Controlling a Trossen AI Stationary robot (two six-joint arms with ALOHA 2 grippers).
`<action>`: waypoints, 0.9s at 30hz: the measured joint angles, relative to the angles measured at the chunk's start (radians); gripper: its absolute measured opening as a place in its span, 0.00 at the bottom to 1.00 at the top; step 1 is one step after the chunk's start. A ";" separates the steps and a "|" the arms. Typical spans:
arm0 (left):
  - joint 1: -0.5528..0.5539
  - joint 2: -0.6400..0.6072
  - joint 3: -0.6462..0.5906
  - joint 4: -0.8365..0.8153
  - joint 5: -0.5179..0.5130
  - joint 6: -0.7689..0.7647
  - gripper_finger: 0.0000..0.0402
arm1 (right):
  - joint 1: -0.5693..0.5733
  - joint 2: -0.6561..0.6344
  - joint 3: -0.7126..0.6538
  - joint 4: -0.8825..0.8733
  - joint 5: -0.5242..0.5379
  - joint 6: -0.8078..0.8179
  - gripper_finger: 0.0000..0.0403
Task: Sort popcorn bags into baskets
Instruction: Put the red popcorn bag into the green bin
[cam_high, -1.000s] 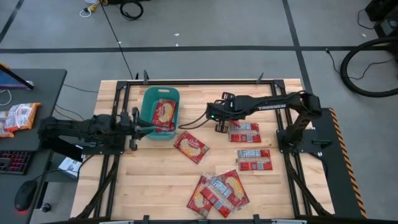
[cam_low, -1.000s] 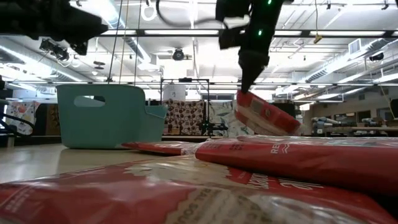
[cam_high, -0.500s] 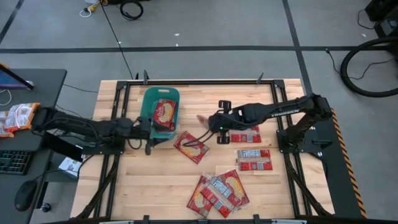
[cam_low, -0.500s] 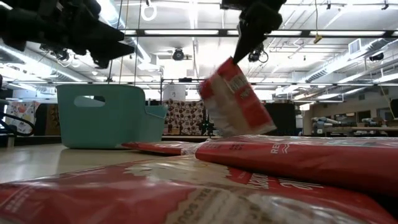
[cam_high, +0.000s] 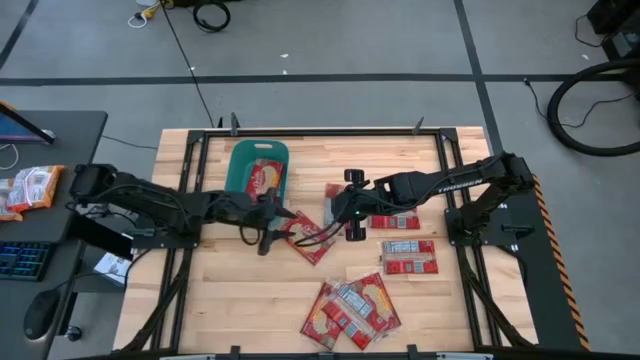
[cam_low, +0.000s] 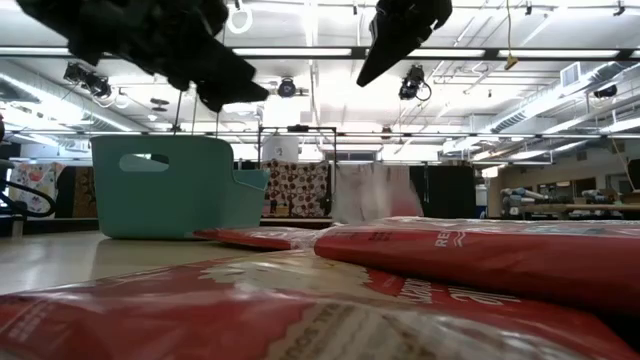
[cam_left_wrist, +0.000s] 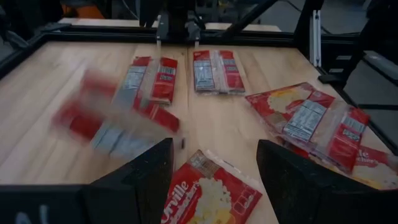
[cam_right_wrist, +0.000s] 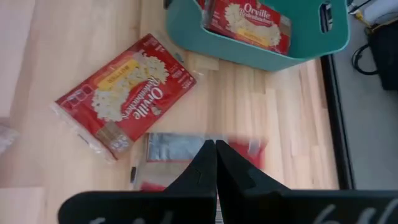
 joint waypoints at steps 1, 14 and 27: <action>0.000 0.017 0.011 0.000 0.000 -0.004 0.59 | 0.003 0.000 0.000 -0.004 0.000 0.015 0.00; -0.055 0.052 0.076 -0.021 0.086 -0.025 0.59 | 0.016 0.002 -0.198 0.018 -0.003 0.314 0.17; -0.071 0.019 0.076 -0.082 0.066 0.002 0.59 | 0.127 0.002 -0.463 0.419 0.146 0.300 0.28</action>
